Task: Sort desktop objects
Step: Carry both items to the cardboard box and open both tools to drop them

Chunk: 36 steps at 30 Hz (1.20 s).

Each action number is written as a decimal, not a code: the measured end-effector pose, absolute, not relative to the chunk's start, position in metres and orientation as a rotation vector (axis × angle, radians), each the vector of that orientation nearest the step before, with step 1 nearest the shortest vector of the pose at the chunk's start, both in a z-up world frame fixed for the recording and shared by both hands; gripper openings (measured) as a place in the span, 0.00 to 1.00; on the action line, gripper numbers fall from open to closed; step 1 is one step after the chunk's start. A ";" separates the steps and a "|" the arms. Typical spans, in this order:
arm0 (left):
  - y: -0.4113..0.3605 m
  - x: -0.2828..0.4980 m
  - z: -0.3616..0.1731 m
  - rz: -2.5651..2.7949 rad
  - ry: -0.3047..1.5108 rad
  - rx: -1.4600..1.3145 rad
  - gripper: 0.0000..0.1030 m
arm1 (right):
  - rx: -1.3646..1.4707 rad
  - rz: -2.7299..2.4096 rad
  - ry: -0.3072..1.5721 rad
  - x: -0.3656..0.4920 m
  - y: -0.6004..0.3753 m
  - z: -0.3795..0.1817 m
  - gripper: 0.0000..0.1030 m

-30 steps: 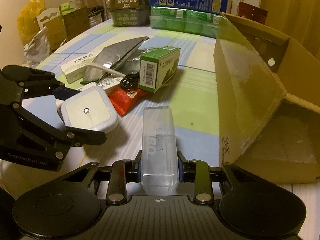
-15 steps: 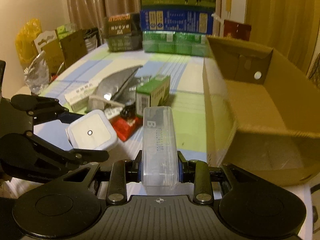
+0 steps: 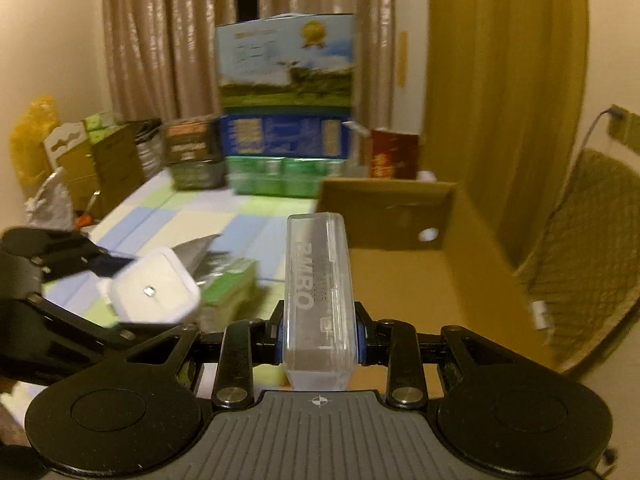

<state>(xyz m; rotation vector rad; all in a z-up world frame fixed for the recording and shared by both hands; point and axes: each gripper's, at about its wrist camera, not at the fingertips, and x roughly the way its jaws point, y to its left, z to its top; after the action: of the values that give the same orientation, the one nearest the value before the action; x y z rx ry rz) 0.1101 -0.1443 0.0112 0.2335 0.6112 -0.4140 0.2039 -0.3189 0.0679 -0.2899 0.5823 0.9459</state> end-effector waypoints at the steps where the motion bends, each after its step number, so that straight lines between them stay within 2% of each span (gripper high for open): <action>1: -0.152 0.113 0.017 -0.418 0.604 0.231 0.60 | -0.295 0.933 0.579 0.211 -0.323 0.070 0.27; 8: -0.212 0.145 0.049 -0.439 0.581 0.214 0.60 | -0.343 0.878 0.610 0.258 -0.342 0.064 0.27; 16: -0.257 0.178 0.047 -0.407 0.638 0.155 0.60 | -0.325 0.857 0.642 0.292 -0.355 0.054 0.27; 31: -0.272 0.202 0.025 -0.389 0.711 0.143 0.60 | -0.328 0.857 0.675 0.305 -0.347 0.042 0.27; 36: -0.270 0.204 0.021 -0.362 0.727 0.146 0.67 | -0.328 0.854 0.679 0.306 -0.347 0.041 0.28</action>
<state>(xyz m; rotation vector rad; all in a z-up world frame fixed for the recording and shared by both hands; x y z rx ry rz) 0.2039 -0.2704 0.0212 0.1456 0.7271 -0.3617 0.3062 -0.3467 0.0413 -0.3281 0.6786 0.8541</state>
